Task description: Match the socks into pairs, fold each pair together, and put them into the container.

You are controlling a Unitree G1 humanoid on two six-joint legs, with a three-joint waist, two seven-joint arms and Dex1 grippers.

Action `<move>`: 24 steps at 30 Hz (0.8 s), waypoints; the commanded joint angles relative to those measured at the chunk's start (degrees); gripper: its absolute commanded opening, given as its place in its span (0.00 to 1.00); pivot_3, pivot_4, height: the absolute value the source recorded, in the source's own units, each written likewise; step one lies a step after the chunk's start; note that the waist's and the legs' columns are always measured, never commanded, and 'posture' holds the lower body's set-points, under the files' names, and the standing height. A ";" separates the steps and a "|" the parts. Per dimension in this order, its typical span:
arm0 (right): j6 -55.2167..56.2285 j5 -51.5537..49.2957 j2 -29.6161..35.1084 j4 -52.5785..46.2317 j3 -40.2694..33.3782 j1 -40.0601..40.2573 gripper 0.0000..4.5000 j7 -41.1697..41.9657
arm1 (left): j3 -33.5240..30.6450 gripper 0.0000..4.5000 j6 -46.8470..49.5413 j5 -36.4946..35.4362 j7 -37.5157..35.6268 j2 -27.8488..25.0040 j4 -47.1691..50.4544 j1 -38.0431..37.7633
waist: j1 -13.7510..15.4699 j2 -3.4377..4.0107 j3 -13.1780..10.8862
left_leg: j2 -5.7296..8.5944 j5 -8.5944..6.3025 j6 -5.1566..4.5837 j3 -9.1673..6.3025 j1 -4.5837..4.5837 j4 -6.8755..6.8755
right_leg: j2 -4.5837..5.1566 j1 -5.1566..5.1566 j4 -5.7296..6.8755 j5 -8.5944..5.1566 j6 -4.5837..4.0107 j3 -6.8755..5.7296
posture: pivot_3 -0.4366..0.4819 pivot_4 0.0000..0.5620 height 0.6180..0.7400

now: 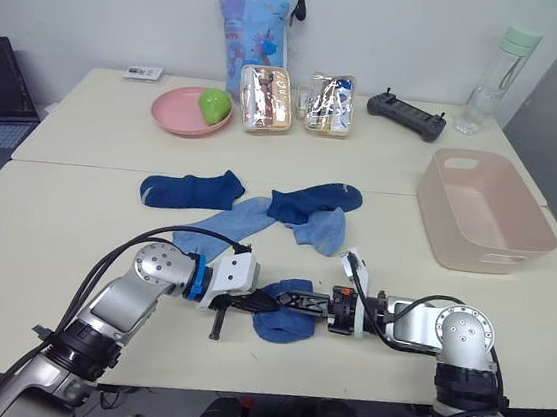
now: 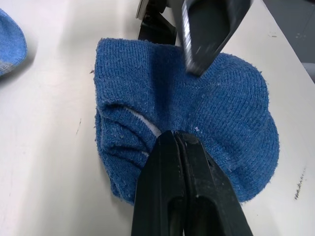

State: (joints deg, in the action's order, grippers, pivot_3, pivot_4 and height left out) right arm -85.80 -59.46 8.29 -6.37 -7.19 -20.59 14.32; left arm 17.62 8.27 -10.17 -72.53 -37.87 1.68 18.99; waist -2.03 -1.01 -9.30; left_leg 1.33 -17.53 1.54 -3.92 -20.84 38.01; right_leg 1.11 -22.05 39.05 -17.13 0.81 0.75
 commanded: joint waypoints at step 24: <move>0.55 -7.42 11.68 -11.35 -19.83 -7.55 0.03 -4.10 | -15.90 0.78 27.28 -26.21 4.27 -0.85 9.96 13.16 | 0.37 0.06 -0.13 | 0.10 0.02 -0.03 -0.02 -0.29 0.07 | 0.06 -0.14 -0.10 0.04 0.04 -0.04 | 0.48 0.27 1.00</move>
State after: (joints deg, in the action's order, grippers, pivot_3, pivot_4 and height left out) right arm -85.68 -63.82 18.91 -15.33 -22.97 -25.96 11.76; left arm 3.45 34.72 -35.07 -70.36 -39.34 10.77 30.61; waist -1.65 -0.95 -9.44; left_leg 1.43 -17.51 1.51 -3.94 -21.13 38.07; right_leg 1.16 -22.20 38.95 -17.09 0.84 0.71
